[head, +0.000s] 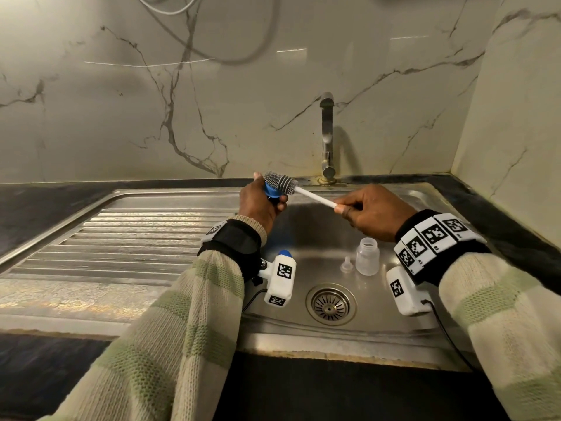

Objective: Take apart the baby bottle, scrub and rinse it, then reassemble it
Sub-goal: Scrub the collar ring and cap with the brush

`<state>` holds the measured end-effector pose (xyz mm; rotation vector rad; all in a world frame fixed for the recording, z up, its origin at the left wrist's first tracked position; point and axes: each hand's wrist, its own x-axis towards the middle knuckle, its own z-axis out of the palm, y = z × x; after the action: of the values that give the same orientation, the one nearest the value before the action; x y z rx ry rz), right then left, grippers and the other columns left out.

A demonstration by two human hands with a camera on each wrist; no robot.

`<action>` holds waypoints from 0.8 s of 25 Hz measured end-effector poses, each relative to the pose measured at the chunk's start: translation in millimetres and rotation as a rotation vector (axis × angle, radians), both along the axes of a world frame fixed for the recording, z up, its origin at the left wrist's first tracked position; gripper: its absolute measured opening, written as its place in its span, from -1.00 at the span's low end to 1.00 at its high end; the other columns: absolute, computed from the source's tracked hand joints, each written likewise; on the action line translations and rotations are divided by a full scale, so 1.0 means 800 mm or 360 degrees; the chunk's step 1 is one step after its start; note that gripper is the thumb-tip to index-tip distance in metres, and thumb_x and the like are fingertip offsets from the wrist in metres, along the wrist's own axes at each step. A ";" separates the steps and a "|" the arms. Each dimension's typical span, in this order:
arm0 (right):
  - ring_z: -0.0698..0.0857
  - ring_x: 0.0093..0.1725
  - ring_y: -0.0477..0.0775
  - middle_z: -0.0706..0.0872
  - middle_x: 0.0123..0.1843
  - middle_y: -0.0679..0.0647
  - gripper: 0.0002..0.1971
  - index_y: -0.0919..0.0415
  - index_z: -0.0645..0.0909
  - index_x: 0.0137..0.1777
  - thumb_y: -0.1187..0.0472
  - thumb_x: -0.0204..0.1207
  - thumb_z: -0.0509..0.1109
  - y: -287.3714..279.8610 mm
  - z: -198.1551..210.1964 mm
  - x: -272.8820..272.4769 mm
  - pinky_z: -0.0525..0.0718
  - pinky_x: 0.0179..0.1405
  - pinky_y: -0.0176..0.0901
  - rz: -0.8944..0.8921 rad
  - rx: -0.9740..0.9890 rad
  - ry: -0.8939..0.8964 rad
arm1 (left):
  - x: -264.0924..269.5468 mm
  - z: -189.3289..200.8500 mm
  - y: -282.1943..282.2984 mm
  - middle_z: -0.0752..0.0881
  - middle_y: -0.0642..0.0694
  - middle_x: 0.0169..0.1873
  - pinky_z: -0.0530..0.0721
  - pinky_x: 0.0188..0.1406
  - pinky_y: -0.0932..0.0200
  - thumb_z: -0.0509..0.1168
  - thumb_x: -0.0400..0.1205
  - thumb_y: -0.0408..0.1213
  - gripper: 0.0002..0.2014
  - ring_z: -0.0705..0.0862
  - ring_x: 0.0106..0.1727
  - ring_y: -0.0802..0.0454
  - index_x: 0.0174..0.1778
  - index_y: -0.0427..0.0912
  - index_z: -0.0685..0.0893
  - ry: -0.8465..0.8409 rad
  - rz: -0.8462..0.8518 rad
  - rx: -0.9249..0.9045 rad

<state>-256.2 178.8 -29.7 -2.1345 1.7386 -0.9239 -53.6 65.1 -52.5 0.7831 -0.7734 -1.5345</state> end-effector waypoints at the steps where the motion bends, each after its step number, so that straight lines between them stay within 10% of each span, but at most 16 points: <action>1: 0.65 -0.33 0.05 0.72 -0.35 0.00 -0.78 0.13 0.78 0.14 0.12 0.65 0.34 -0.001 0.000 0.001 0.62 -0.29 -0.14 -0.0002 0.0007 0.0002 | 0.001 -0.001 -0.001 0.67 -0.26 -0.15 0.50 -0.61 0.21 -0.03 0.83 0.00 -0.46 0.56 -0.48 0.04 0.46 -0.40 0.48 -0.0008 0.0017 0.0002; 12: 0.67 -0.14 0.05 0.82 0.01 0.06 -0.75 0.03 0.77 0.22 0.14 0.56 0.42 0.004 0.022 -0.012 0.50 -0.08 -0.23 -0.0267 -0.0349 0.0488 | 0.007 -0.006 0.004 0.68 -0.13 -0.21 0.50 -0.56 0.32 0.27 0.73 0.03 -0.67 0.52 -0.48 0.16 0.10 -0.17 0.74 -0.0560 -0.0022 -0.0158; 20: 0.57 -0.37 -0.08 0.60 -0.43 -0.17 -0.78 0.01 0.76 -0.19 0.17 0.63 0.32 0.001 0.010 0.001 0.39 -0.35 -0.28 -0.0103 -0.0035 0.0280 | 0.014 -0.006 0.003 0.66 -0.27 -0.02 0.63 -0.37 0.22 0.24 0.77 -0.08 -0.69 0.62 -0.33 0.05 0.22 -0.25 0.69 -0.0388 -0.0056 -0.0286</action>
<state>-255.8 179.5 -21.9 -2.2461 1.8980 -0.7955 -42.7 67.5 -57.4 0.8343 -1.0943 -1.3930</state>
